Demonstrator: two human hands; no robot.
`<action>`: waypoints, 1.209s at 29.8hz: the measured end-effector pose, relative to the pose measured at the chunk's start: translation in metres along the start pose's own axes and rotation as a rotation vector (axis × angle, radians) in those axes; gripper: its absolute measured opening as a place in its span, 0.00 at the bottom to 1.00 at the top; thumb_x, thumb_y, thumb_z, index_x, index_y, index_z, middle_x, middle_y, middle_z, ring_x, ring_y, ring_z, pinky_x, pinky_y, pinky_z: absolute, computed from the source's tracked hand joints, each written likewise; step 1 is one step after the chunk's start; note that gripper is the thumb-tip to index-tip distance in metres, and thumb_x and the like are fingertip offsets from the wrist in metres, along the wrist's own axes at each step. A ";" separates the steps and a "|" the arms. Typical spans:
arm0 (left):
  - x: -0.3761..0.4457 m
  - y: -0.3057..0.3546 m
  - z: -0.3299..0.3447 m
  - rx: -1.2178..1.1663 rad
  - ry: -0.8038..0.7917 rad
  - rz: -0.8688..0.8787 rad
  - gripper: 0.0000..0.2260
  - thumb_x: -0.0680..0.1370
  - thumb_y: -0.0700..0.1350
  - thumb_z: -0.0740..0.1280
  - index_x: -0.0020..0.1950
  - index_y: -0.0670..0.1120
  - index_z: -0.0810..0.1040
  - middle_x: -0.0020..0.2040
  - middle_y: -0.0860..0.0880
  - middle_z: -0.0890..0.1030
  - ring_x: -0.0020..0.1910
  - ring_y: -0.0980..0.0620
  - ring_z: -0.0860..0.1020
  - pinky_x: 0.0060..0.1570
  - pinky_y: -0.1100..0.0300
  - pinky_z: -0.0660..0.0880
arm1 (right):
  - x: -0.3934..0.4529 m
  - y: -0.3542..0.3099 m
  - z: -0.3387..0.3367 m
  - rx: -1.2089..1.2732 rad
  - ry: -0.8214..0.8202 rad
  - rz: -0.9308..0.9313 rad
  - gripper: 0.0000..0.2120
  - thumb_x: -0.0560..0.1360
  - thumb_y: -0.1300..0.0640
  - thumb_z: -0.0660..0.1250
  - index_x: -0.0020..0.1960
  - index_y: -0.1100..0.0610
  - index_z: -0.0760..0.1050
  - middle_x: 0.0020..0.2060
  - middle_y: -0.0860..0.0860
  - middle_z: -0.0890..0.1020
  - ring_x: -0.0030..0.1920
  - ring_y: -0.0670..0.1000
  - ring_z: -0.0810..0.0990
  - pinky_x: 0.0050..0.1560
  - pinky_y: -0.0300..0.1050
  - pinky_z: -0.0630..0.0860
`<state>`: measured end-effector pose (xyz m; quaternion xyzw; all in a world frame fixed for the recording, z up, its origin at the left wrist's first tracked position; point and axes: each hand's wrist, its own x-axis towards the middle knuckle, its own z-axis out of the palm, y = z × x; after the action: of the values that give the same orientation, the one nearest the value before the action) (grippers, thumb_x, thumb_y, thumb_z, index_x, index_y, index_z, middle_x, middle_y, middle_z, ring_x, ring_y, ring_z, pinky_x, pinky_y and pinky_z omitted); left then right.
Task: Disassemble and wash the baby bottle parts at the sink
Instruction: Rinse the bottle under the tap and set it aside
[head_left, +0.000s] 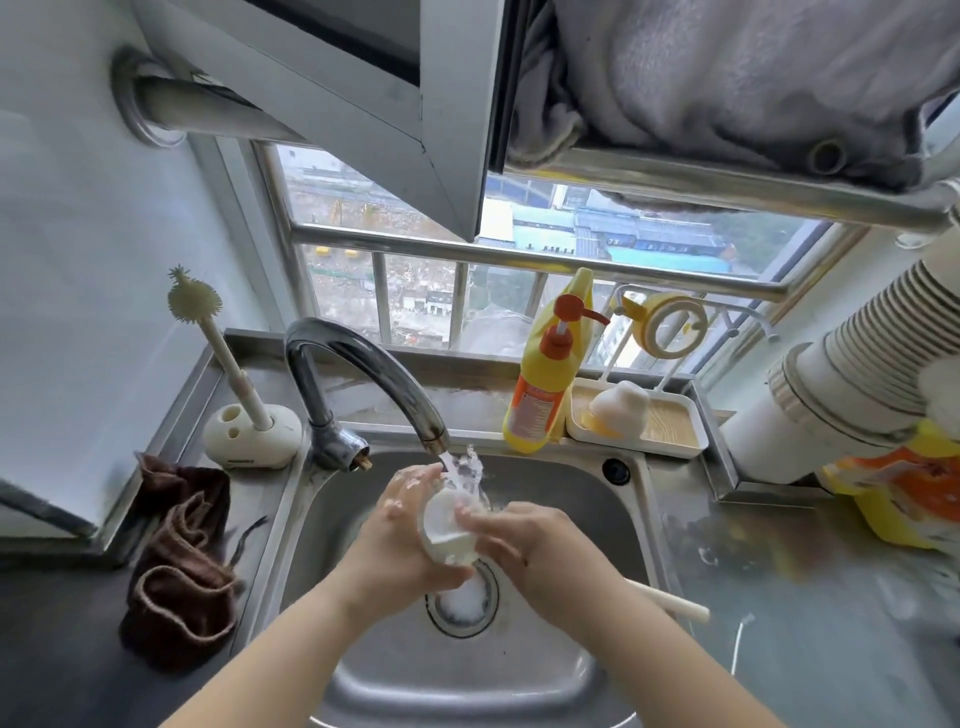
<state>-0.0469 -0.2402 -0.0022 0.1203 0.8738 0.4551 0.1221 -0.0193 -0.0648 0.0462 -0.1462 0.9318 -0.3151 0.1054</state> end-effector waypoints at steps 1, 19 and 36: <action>-0.001 -0.004 -0.001 0.009 0.007 -0.012 0.45 0.56 0.53 0.76 0.70 0.48 0.64 0.65 0.56 0.65 0.66 0.58 0.65 0.65 0.68 0.61 | -0.003 0.003 -0.004 -0.023 -0.031 0.001 0.15 0.78 0.55 0.62 0.64 0.45 0.75 0.50 0.47 0.80 0.49 0.44 0.76 0.50 0.34 0.69; 0.004 0.007 -0.001 0.015 -0.036 -0.168 0.48 0.58 0.59 0.76 0.72 0.47 0.59 0.58 0.53 0.58 0.55 0.57 0.69 0.55 0.72 0.63 | -0.005 0.013 0.003 0.375 0.127 0.313 0.15 0.80 0.57 0.59 0.62 0.45 0.76 0.27 0.41 0.74 0.26 0.36 0.70 0.30 0.28 0.65; -0.014 -0.016 0.003 -0.354 -0.015 -0.200 0.39 0.53 0.54 0.79 0.54 0.66 0.57 0.61 0.45 0.68 0.55 0.50 0.74 0.60 0.55 0.74 | 0.015 0.025 0.031 0.585 0.079 0.472 0.17 0.74 0.45 0.68 0.62 0.39 0.71 0.52 0.42 0.81 0.53 0.39 0.77 0.54 0.37 0.73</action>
<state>-0.0339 -0.2512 -0.0158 0.0132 0.7869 0.5862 0.1925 -0.0292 -0.0685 0.0048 0.1210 0.8137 -0.5406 0.1763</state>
